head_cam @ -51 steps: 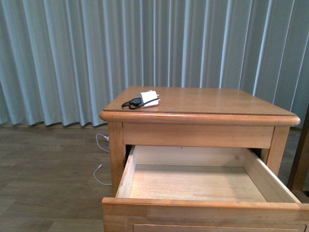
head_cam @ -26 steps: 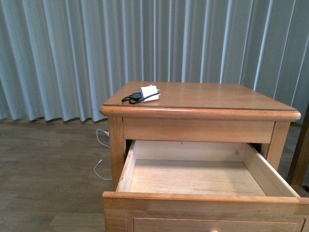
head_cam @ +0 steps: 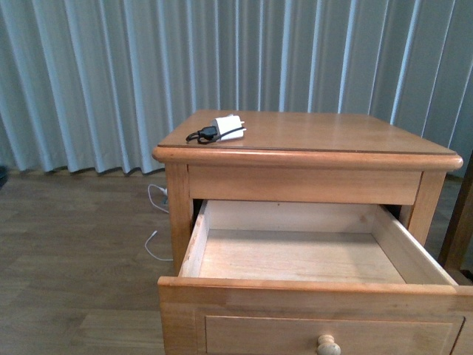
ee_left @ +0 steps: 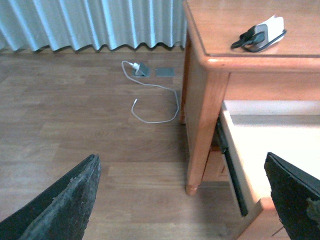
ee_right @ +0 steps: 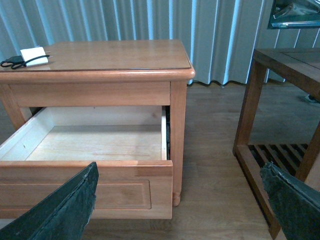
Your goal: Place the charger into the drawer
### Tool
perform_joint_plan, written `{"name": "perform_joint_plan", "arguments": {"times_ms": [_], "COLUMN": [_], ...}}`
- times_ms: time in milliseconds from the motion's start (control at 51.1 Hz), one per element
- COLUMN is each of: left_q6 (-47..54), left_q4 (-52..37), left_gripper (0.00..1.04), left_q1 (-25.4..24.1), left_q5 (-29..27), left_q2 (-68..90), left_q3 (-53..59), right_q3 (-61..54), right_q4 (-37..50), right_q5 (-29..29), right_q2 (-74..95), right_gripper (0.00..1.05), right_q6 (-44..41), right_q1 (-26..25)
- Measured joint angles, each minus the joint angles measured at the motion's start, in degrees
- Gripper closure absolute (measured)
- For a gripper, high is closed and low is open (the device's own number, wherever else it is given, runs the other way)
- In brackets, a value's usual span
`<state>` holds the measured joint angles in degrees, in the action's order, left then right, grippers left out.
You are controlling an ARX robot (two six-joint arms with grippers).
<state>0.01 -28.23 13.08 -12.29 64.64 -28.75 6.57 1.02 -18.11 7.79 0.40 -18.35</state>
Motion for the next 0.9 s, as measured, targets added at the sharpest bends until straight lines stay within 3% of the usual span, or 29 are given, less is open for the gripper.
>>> {"name": "perform_joint_plan", "arguments": {"times_ms": [196,900], "left_q6": [1.5,-2.1], "left_q4": [1.2,17.9], "left_gripper": [0.06,0.06], "left_q1": [4.4,10.8], "left_q5": [-3.0,-11.6], "left_q2": [14.9,55.7], "left_q3": [-15.6,-67.4], "right_q3": [0.0,0.0], "right_q4": [0.0,0.0], "right_q5": [0.0,0.0], "right_q2": [0.0,0.0], "right_gripper": [0.08,0.08], "right_q6": [0.0,0.0], "right_q1": [0.0,0.0]}}
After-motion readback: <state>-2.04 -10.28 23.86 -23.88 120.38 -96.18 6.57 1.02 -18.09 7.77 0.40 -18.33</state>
